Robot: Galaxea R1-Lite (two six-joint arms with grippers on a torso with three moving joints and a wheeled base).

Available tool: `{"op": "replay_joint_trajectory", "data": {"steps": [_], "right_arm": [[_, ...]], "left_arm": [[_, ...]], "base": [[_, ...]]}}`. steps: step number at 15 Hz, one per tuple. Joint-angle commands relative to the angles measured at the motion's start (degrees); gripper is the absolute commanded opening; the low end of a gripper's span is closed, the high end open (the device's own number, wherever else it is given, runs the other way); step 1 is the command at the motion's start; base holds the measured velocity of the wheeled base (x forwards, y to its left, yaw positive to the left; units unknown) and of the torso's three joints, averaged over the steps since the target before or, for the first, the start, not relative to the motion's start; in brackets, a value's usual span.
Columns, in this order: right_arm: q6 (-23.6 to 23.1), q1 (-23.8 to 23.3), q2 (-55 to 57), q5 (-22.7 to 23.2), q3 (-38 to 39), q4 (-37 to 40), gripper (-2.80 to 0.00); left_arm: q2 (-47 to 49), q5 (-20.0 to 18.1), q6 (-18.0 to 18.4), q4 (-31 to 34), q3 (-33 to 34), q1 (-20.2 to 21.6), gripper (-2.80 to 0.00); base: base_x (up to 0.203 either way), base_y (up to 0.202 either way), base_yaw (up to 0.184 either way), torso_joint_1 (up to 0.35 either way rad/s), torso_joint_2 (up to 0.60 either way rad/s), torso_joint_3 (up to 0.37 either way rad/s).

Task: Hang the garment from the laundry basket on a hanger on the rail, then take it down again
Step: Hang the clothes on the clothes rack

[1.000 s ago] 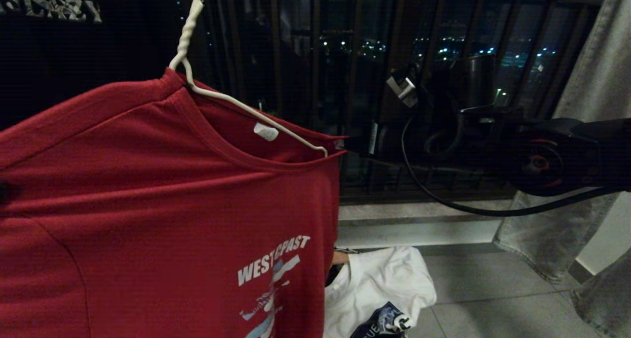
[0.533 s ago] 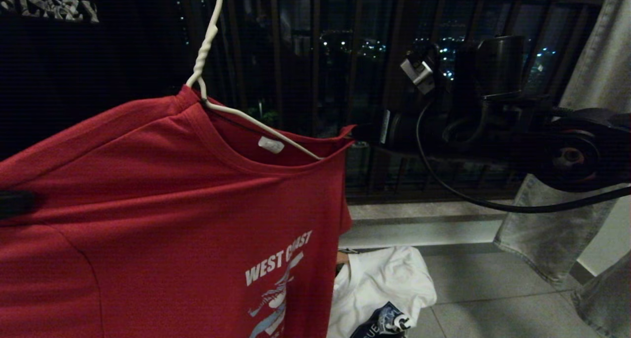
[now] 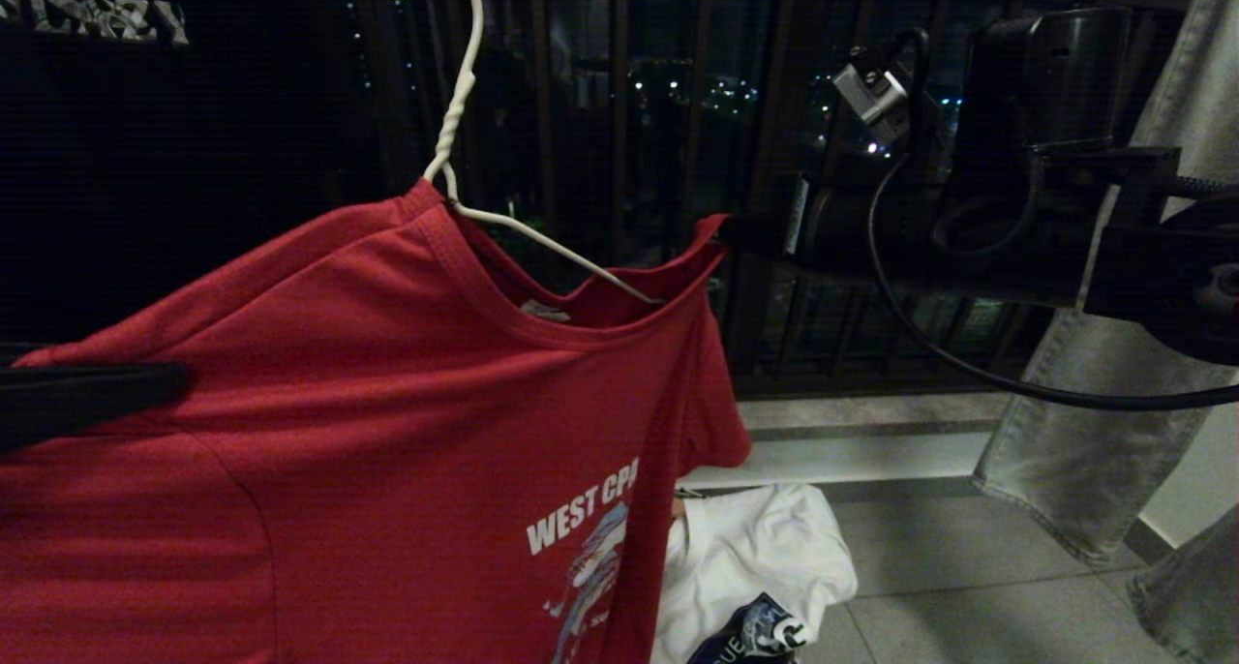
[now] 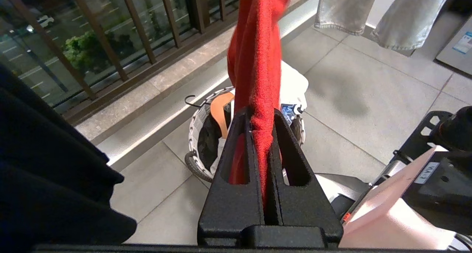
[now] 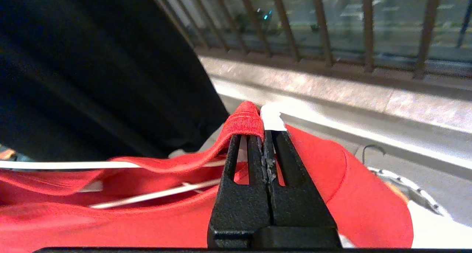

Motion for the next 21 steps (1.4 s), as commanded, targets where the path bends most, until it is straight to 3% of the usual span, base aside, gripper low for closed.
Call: {"op": "replay_joint_trajectory", "data": {"steps": [1,8,16,21], "right_arm": [[0.0,0.0,-1.2,-1.3,-0.1,-0.3,-2.8],[0.0,0.1,-3.7,-2.7,-0.5,0.4,-2.8],[0.3,0.1,-6.8,-2.9,-1.0,2.3,-2.8],[0.7,0.2,-9.2,-2.9,-0.9,2.2,-2.8]], "left_arm": [[0.3,-0.2,-0.9,-5.5,4.7,-0.1,-2.8],[2.8,-1.9,-9.5,-29.9,19.1,-4.2,-2.8],[13.3,-3.4,-15.6,-63.6,35.4,-6.3,-2.8],[24.1,-3.2,-17.9,-83.3,41.2,-8.8,-2.8]], "base": [[0.0,0.0,0.0,0.0,0.0,0.0],[0.0,0.0,0.0,0.0,0.0,0.0],[0.0,0.0,0.0,0.0,0.0,0.0],[0.0,0.0,0.0,0.0,0.0,0.0]]}}
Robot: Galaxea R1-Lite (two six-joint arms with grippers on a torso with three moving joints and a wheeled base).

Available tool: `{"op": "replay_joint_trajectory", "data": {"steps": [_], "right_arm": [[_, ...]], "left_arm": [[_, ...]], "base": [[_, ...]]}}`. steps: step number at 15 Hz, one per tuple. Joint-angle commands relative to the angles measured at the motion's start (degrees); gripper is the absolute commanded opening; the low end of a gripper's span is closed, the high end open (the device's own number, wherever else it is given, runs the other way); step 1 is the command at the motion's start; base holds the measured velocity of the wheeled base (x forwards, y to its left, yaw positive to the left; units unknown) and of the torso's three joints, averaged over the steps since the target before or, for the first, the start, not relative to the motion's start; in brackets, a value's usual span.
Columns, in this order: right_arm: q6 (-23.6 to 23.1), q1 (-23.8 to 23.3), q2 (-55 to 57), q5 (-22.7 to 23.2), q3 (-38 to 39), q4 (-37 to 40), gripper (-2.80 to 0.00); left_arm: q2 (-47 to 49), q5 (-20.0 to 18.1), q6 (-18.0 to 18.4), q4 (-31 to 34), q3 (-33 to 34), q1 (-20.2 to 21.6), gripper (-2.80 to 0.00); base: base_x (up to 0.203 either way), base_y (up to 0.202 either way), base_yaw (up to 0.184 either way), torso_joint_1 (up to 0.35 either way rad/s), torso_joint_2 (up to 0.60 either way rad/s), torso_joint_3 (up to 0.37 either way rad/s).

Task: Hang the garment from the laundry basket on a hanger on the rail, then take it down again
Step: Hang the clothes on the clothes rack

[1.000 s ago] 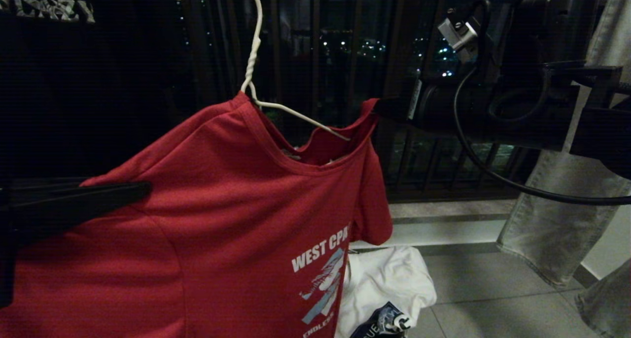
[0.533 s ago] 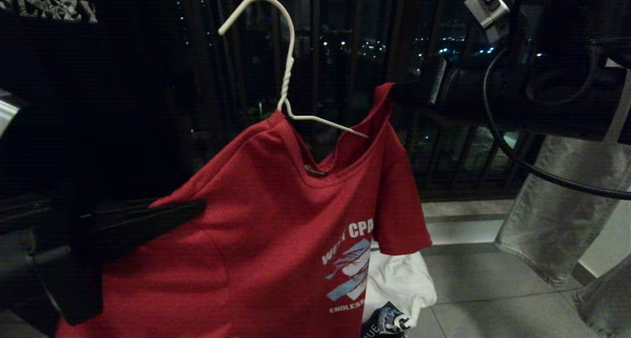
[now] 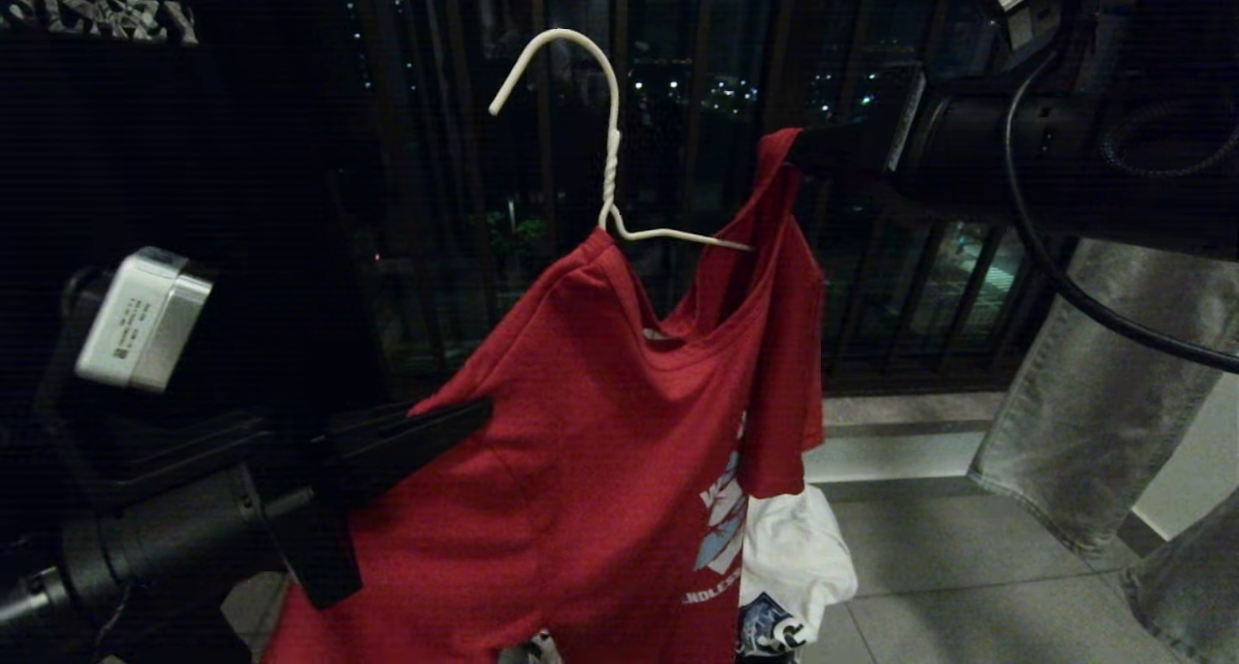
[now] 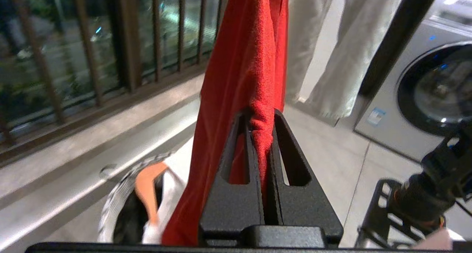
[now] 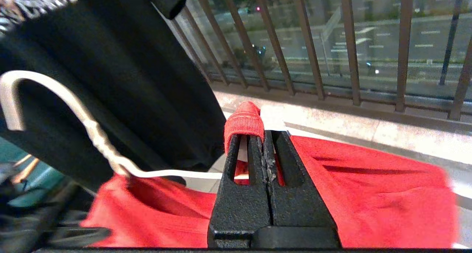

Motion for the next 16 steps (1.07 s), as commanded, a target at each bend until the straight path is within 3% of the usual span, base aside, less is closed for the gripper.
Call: {"op": "replay_joint_trajectory", "data": {"steps": [1,4,7,16], "right_arm": [[0.3,0.2,-1.7,0.1,0.3,-0.1,-2.8],[3.1,1.3,-2.8,0.2,0.3,-0.2,-2.8],[3.5,2.0,-2.7,0.2,0.2,-0.4,-2.8],[5.1,4.0,-4.5,-0.3,0.4,-0.5,-2.8]], "left_arm": [[8.4,0.2,-0.5,-10.7,2.7,-1.2,-2.8],[15.1,3.3,-2.4,-24.8,4.7,-4.0,-2.8],[18.2,6.2,-2.7,-31.9,6.2,-6.0,-2.8],[19.6,8.1,-2.6,-33.8,7.3,-9.1,-2.8]], "base": [[0.0,0.0,0.0,0.0,0.0,0.0],[0.0,0.0,0.0,0.0,0.0,0.0],[0.0,0.0,0.0,0.0,0.0,0.0],[0.0,0.0,0.0,0.0,0.0,0.0]]}}
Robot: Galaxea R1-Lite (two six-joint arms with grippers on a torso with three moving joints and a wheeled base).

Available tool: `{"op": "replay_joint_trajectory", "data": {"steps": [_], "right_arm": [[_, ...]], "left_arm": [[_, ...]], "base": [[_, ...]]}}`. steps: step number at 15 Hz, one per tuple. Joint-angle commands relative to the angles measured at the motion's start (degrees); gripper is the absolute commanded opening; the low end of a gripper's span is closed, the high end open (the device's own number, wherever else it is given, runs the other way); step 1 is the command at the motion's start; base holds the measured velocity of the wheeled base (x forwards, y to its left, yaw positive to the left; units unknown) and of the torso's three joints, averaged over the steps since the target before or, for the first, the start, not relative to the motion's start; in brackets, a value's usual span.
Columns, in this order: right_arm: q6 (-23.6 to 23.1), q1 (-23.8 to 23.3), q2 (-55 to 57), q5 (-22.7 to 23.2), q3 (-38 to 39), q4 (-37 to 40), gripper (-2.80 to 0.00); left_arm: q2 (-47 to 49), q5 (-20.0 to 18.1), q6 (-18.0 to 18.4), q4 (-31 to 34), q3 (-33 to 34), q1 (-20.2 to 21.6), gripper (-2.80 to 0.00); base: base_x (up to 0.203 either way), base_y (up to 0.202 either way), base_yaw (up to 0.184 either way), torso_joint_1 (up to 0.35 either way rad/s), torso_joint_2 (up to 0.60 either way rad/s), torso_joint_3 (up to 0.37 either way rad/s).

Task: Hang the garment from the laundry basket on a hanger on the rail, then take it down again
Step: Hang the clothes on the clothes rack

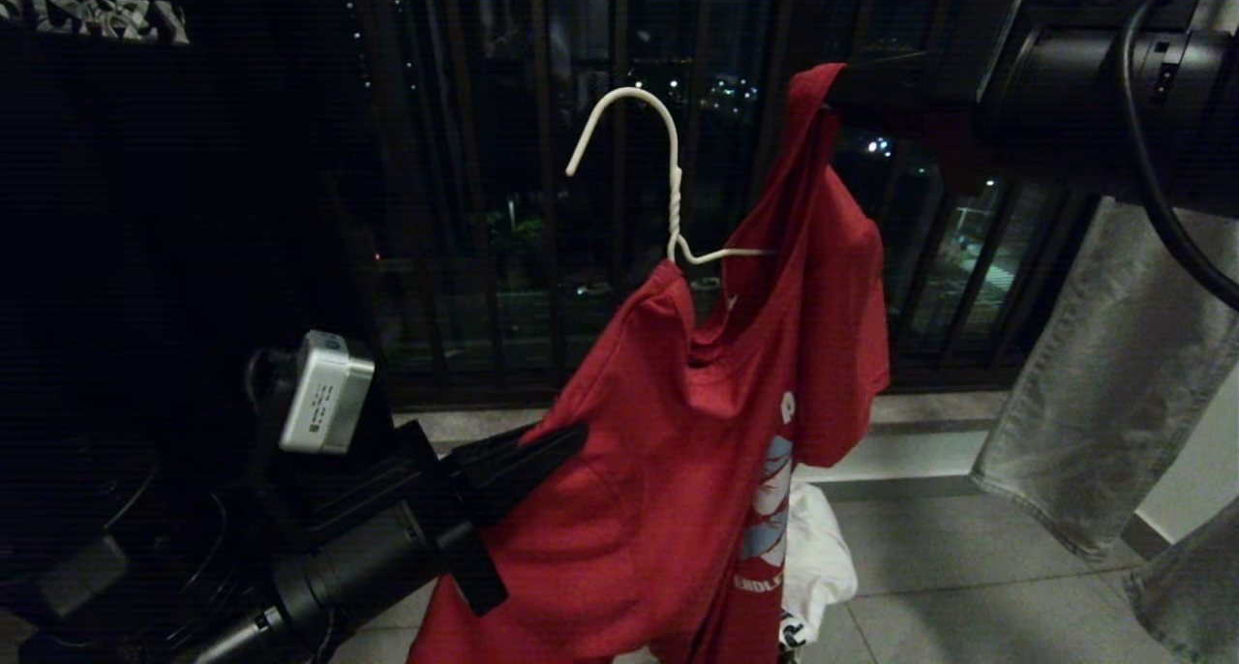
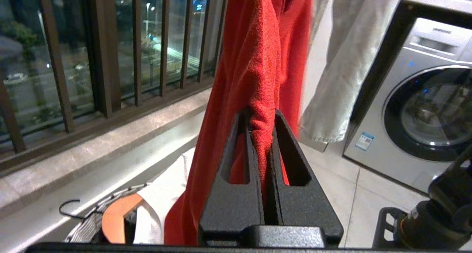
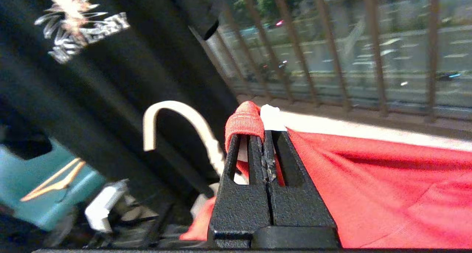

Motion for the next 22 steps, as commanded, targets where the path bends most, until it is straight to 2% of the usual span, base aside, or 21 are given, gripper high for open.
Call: {"op": "replay_joint_trajectory", "data": {"steps": [1,6,7,14,19,22], "right_arm": [[1.6,2.1,-0.1,0.0,0.2,0.0,-2.8],[2.2,6.6,0.5,0.0,1.3,0.2,-2.8],[2.2,7.5,0.7,0.0,1.9,0.2,-2.8],[2.5,10.5,-1.1,-0.8,2.7,0.4,-2.8],[2.7,11.4,-2.0,-5.5,2.2,0.3,-2.8],[2.2,11.8,-2.3,-9.3,1.5,0.3,-2.8]], "left_arm": [[0.0,0.9,-0.1,-0.5,-0.4,-0.8,-2.8],[-2.5,1.5,0.4,-0.5,-1.1,-1.7,-2.8],[-2.6,2.7,0.6,-0.5,-1.5,-1.7,-2.8],[-4.1,3.9,2.4,-0.5,-2.4,-1.8,-2.8],[-6.3,4.8,5.5,-0.5,-2.4,-3.8,-2.8],[-6.6,8.8,8.9,-0.5,-2.2,-7.3,-2.8]], "base": [[0.0,0.0,0.0,0.0,0.0,0.0],[0.0,0.0,0.0,0.0,0.0,0.0],[0.0,0.0,0.0,0.0,0.0,0.0],[0.0,0.0,0.0,0.0,0.0,0.0],[0.0,0.0,0.0,0.0,0.0,0.0],[0.0,0.0,0.0,0.0,0.0,0.0]]}}
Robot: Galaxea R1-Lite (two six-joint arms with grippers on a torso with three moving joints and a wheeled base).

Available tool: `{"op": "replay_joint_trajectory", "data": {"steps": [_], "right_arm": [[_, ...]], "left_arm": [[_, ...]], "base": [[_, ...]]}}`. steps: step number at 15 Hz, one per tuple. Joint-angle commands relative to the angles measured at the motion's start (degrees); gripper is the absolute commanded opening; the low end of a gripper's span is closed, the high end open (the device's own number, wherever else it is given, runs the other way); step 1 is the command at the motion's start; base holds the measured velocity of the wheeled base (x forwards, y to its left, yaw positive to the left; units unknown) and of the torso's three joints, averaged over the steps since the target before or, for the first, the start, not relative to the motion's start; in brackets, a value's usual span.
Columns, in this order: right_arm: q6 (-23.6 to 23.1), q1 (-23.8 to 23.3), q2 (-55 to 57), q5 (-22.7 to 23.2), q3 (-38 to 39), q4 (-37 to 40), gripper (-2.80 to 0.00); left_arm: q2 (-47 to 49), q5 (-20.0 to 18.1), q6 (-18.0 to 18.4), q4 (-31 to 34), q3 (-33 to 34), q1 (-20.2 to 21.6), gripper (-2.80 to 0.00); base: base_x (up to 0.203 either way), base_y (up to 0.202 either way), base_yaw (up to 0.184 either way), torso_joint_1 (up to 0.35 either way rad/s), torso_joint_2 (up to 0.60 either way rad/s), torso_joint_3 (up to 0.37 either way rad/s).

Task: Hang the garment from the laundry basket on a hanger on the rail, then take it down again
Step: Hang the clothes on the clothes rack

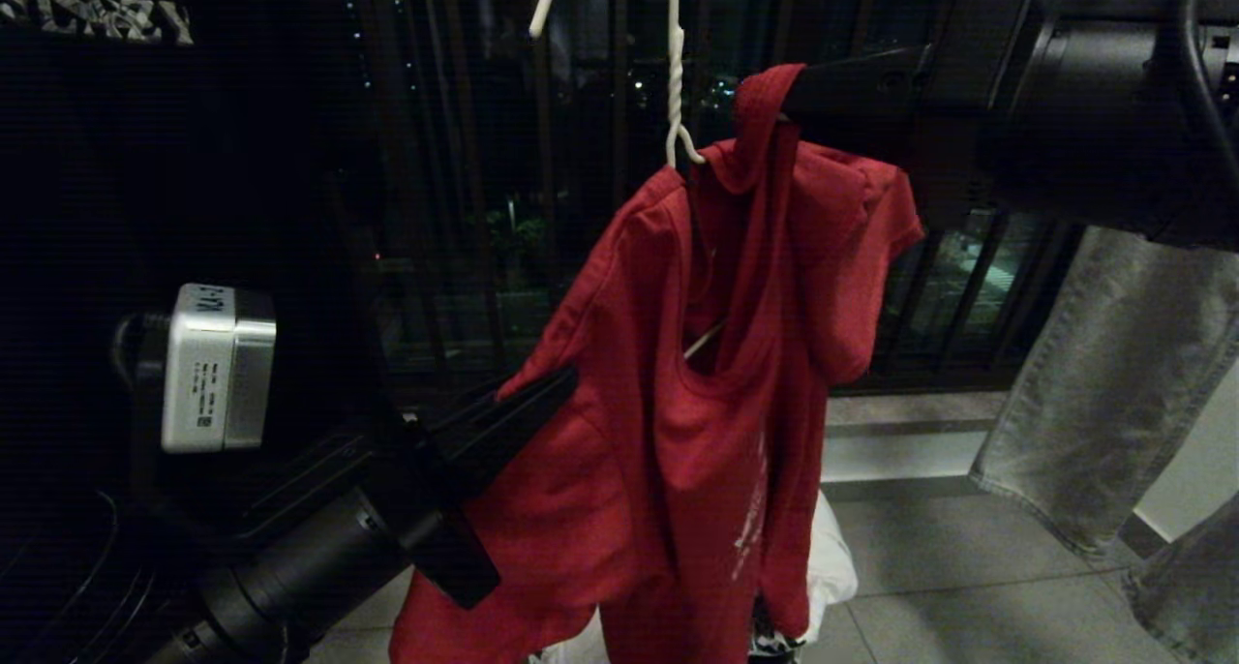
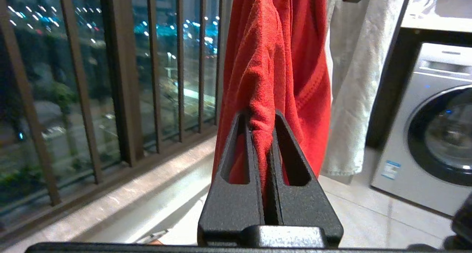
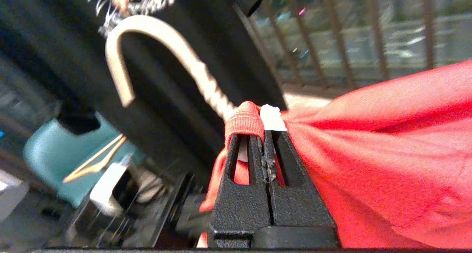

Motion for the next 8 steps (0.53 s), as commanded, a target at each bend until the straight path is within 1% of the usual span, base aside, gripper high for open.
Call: {"op": "replay_joint_trajectory", "data": {"steps": [1,2,5,6,8], "right_arm": [[-0.7,0.3,0.5,-2.7,-0.6,0.1,-2.8],[-1.6,1.1,0.8,-4.0,-0.7,0.1,-2.8],[-5.4,3.9,3.2,-12.3,-0.8,0.1,-2.8],[-6.4,5.1,3.6,-13.8,-1.2,0.1,-2.8],[-8.6,8.1,3.8,-19.0,-2.2,0.3,-2.8]], "left_arm": [[-0.8,1.2,1.0,-0.5,0.1,-1.6,-2.8],[-1.2,1.2,1.1,-0.5,0.1,-1.6,-2.8],[-1.4,1.2,1.3,-0.5,0.0,-1.6,-2.8],[-1.5,1.2,1.3,-0.5,-0.1,-1.6,-2.8],[-1.8,1.2,1.5,-0.5,-0.4,-1.6,-2.8]], "base": [[0.0,0.0,0.0,0.0,0.0,0.0],[0.0,0.0,0.0,0.0,0.0,0.0],[0.0,0.0,0.0,0.0,0.0,0.0],[0.0,0.0,0.0,0.0,0.0,0.0],[0.0,0.0,0.0,0.0,0.0,0.0]]}}
